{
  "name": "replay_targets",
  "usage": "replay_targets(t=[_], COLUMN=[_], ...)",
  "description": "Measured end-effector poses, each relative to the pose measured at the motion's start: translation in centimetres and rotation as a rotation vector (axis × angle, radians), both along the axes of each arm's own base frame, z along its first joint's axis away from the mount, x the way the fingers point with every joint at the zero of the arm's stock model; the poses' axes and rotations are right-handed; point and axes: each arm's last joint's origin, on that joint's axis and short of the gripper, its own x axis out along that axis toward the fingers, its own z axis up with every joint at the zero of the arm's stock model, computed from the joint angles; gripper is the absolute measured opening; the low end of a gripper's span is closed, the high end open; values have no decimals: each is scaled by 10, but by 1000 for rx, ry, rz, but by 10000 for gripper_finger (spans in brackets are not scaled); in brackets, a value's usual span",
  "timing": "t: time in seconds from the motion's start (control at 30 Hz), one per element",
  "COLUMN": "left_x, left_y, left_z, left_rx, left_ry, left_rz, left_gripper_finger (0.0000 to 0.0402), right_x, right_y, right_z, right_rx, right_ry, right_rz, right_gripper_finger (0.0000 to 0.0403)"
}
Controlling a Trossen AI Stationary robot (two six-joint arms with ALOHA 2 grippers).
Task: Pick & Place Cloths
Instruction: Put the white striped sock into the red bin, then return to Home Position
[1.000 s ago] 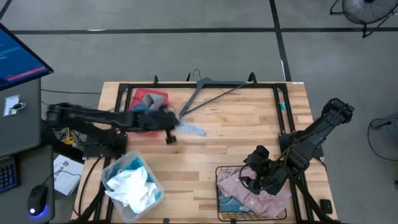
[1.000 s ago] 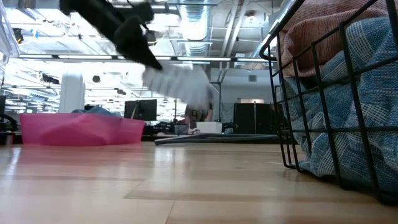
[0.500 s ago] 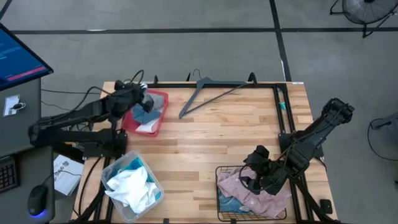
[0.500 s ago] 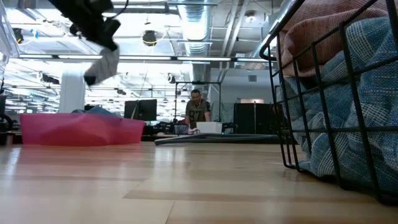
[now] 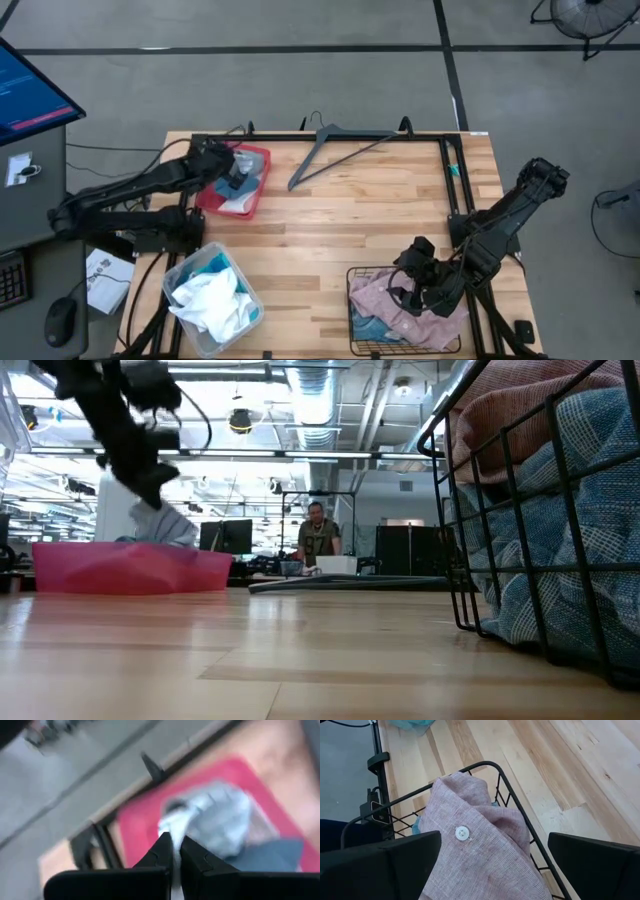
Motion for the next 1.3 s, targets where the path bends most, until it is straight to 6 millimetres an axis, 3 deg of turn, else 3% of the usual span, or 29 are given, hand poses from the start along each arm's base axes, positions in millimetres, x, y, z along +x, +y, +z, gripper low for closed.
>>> replay_targets(t=[0.13, 0.4, 0.57, 0.8, 0.93, 1.07, 1.2, 1.3], left_x=[1, 11, 12, 9, 9, 7, 1, -5], left_y=[2, 5, 3, -1, -3, -8, -16, -26], left_z=[-24, -37, -36, -29, -8, 26, 66, 95], left_rx=[-150, -257, -308, -319, -341, -323, -242, -123], left_ry=[9, 20, -19, -101, -260, -418, -597, -761], left_rz=[-59, -128, -200, -197, -206, -295, -414, -522], left_gripper_finger=[1, 34, 104, 237, 288, 301, 282, 235], right_x=[0, 0, 0, 0, 1, 5, 14, 20], right_y=[0, 0, 0, 0, -1, -6, -16, -24], right_z=[0, 0, 0, 0, 0, 1, 2, 3], right_rx=[-1, -5, -6, -6, -8, -29, -84, -88], right_ry=[0, 1, 1, 1, 1, -23, -88, -89], right_rz=[1, 5, 5, 6, 4, -35, -125, -165], right_gripper_finger=[363, 363, 363, 363, 363, 363, 363, 363])
